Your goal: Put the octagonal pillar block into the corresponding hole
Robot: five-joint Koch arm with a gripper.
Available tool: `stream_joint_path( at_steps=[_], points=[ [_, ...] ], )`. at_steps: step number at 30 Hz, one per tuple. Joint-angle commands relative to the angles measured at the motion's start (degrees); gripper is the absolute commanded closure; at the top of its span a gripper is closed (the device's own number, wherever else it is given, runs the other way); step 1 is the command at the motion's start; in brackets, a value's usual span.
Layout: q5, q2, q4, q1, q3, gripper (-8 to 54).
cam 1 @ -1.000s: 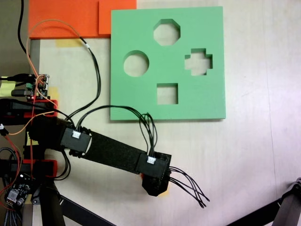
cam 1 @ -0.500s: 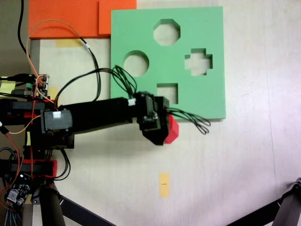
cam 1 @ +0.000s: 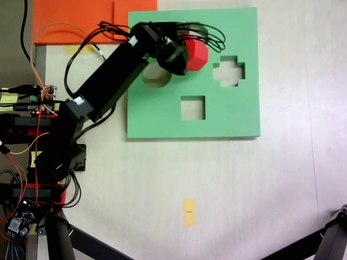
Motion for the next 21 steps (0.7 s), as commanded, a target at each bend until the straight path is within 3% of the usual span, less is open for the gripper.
stream_joint_path(
  at_steps=[1,21],
  points=[
    [2.11,-0.18,-3.08,-1.85,-5.89,25.0],
    [3.6,-8.7,-9.4,-6.33,-9.49,24.9]
  ],
)
